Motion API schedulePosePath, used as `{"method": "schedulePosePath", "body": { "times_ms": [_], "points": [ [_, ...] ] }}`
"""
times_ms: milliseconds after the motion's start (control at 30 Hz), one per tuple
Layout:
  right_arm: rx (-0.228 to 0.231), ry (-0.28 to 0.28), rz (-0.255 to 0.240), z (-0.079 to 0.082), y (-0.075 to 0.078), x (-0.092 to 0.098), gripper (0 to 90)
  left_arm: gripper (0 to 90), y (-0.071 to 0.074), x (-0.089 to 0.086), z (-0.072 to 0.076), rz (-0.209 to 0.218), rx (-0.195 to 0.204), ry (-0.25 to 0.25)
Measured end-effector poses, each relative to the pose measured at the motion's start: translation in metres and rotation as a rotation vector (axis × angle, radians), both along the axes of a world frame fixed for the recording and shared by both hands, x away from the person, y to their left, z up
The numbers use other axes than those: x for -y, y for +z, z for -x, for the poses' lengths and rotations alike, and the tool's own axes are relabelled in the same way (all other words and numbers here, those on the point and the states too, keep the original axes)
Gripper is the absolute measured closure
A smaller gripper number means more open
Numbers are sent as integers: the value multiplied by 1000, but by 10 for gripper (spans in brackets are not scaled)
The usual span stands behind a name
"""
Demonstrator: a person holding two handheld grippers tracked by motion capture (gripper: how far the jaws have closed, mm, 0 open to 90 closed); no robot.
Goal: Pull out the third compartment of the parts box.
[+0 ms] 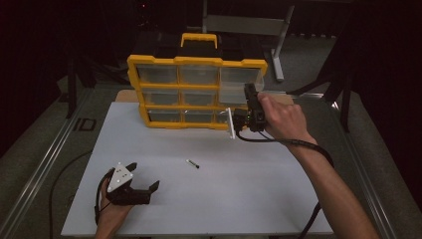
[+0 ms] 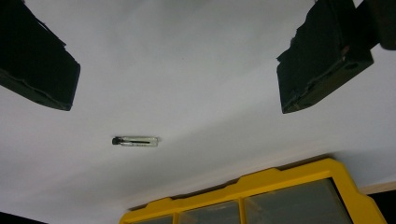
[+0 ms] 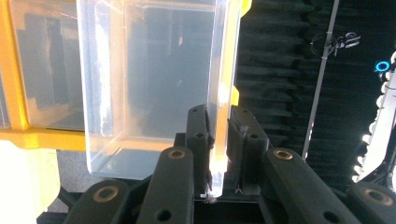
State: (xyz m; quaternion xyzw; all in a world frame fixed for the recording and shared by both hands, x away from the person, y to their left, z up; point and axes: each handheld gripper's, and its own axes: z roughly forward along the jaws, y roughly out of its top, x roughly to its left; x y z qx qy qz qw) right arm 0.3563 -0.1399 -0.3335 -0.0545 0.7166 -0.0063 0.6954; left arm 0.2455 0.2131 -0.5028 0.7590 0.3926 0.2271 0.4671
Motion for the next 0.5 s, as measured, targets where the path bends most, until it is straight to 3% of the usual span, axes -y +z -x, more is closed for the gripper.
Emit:
{"method": "schedulePosePath", "body": {
  "times_ms": [500],
  "points": [
    [7,19,-4,15,-2,1,790,2,0,0,0,-1,-2,0]
  ]
}}
